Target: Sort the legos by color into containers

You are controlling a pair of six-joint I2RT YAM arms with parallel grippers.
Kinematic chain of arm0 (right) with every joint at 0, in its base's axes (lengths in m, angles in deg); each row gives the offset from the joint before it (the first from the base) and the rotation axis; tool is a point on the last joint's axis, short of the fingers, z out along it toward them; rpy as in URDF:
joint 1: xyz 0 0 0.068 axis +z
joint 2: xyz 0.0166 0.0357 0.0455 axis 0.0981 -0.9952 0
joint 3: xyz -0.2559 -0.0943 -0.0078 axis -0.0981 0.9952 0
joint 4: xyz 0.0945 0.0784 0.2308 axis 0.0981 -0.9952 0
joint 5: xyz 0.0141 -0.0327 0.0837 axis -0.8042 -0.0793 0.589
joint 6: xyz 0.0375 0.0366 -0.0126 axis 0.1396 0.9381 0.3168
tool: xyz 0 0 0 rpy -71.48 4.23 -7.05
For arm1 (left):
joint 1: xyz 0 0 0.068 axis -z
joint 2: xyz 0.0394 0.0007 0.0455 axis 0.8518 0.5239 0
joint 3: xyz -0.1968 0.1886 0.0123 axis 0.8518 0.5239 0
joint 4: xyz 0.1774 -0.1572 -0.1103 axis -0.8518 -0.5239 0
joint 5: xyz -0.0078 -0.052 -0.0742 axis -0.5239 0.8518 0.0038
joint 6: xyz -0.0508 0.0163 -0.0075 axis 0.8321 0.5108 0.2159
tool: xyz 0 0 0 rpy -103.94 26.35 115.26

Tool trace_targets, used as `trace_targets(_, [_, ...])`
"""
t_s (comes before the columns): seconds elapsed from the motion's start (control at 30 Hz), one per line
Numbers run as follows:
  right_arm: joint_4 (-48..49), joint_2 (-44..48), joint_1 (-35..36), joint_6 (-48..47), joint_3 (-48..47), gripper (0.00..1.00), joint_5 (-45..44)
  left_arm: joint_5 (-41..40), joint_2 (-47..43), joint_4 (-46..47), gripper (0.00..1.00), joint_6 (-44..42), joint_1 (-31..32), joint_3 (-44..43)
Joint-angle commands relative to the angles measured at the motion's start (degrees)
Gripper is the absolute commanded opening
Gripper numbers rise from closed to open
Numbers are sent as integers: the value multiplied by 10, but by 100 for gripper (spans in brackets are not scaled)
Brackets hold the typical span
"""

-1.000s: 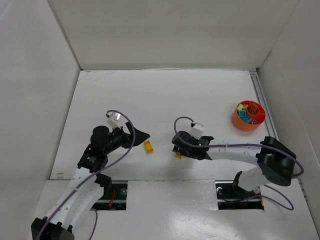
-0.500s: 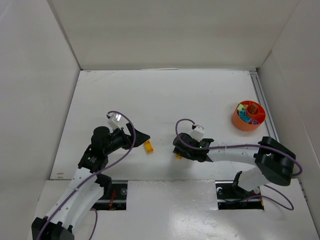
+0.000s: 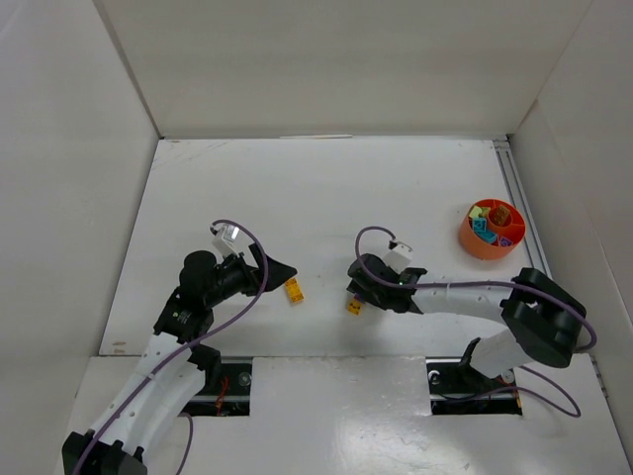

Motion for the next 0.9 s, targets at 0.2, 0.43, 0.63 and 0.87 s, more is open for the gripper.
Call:
trace_targets(0.2, [-9,-104,-21,-40,-33,41,39,4,-2,19,100,-1,2,3])
trace_targets(0.43, [-27,-104,-21,-64,-51,20,19,4,4,24,100,-1,2,3])
trace_targets(0.63, [-118,-86,-21,-135,-120,13,-60,4,-2,24,100,-1,2,3])
trace_targets(0.87, [-158,23,-31,-202,-132,13,-166,-2,-7,19,100,-1,2,-7])
